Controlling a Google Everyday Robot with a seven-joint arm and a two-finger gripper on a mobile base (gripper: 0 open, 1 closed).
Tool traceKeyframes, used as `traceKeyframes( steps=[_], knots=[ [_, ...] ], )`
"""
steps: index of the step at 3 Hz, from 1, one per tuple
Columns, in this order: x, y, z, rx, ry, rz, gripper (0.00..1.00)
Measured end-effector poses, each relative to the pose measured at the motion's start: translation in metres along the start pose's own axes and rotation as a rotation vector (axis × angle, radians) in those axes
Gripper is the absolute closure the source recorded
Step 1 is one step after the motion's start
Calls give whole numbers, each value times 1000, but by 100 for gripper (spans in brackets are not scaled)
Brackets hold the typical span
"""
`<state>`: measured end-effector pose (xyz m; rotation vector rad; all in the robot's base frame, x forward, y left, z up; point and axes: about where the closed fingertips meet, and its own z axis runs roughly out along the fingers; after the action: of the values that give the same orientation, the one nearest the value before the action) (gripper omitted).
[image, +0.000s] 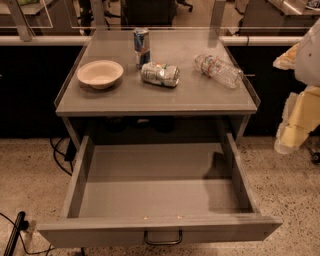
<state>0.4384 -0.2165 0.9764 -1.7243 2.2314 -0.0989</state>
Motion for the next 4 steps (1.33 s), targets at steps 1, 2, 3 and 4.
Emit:
traceKeyframes(
  steps=[1,2,3,4],
  knots=[
    [-9,-10,-1,16,-8,-1,0],
    [-38,-45,7,5,-81,-16,0],
    [-64,-101,18,17,-214,27,0],
    [-85,-156,35,39,-301,64,0]
  ],
)
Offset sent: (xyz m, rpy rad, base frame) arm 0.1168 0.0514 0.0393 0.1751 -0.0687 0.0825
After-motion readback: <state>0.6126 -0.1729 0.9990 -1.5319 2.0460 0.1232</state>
